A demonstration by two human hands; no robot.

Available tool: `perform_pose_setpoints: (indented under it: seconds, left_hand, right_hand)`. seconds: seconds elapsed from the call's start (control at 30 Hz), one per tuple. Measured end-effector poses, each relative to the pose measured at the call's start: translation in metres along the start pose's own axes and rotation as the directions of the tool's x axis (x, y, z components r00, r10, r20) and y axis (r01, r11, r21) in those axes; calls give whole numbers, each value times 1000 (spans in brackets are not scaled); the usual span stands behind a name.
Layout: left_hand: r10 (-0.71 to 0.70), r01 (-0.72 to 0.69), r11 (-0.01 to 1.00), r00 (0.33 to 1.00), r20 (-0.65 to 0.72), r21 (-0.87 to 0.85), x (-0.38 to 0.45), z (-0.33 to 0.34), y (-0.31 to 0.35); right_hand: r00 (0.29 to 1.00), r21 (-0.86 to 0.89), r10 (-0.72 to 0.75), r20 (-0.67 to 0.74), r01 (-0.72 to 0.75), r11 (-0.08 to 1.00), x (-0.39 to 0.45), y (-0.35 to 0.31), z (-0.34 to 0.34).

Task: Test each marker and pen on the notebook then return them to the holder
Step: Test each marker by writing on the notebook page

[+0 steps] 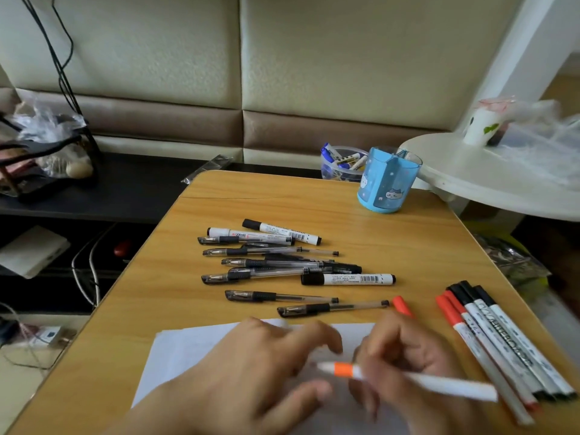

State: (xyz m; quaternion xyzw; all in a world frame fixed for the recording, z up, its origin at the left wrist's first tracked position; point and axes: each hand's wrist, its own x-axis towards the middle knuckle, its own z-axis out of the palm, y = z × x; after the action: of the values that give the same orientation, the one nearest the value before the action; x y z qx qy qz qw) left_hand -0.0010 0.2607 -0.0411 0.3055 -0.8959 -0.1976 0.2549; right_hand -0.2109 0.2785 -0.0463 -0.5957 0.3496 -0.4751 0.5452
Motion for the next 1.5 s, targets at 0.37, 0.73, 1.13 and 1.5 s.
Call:
perform_pose_setpoints:
  seconds: [0.37, 0.73, 1.13, 1.5]
  left_hand:
    - [-153, 93, 978, 931, -332, -189, 5, 14, -17]
    - [-155, 102, 982, 916, -369, -159, 6, 14, -14]
    - [-107, 86, 993, 927, -360, -75, 6, 13, -17]
    - [-96, 82, 995, 931, -352, -54, 6, 13, -19]
  right_hand:
    - [949, -393, -30, -313, -101, 914, 19, 16, -18]
    - [955, -495, -72, -287, -84, 865, 23, 27, -21]
    - [952, -498, -108, -286, -51, 866, 23, 29, -21]
    - [945, -475, -61, -321, -105, 874, 25, 28, -24]
